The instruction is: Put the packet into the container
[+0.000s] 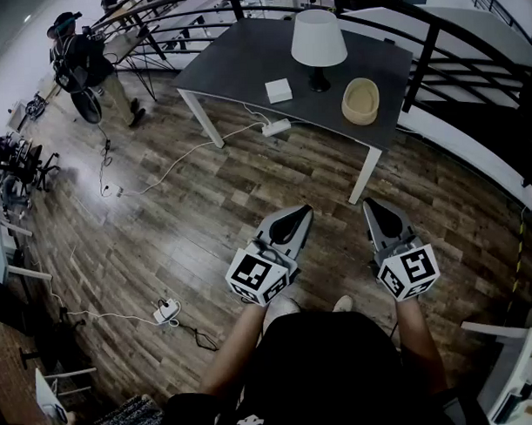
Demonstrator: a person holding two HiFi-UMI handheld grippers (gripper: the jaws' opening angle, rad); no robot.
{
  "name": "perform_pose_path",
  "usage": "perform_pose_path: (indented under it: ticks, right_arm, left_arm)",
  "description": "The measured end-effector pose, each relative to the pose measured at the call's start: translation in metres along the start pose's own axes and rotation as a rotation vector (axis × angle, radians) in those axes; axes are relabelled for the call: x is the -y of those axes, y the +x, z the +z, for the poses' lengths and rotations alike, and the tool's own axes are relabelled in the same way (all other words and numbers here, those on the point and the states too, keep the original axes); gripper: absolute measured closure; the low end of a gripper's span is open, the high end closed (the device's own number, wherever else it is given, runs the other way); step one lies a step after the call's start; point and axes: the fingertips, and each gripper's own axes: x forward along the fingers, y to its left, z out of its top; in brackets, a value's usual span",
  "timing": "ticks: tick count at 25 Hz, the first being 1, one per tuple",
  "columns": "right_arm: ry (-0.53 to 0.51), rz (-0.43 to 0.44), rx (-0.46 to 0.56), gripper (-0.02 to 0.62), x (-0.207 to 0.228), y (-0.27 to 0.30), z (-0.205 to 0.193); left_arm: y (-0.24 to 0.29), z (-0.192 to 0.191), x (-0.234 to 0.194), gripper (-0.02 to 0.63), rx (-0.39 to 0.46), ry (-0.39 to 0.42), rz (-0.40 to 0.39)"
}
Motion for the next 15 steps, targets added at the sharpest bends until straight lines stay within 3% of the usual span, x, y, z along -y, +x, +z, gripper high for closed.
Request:
perform_pose_path:
  ticks: [15]
  right_arm:
    - [0.009, 0.0, 0.002, 0.591, 0.0003, 0.0055, -0.0051]
  left_arm:
    - [0.0041, -0.0054, -0.0038, 0.598, -0.014, -0.008, -0.011]
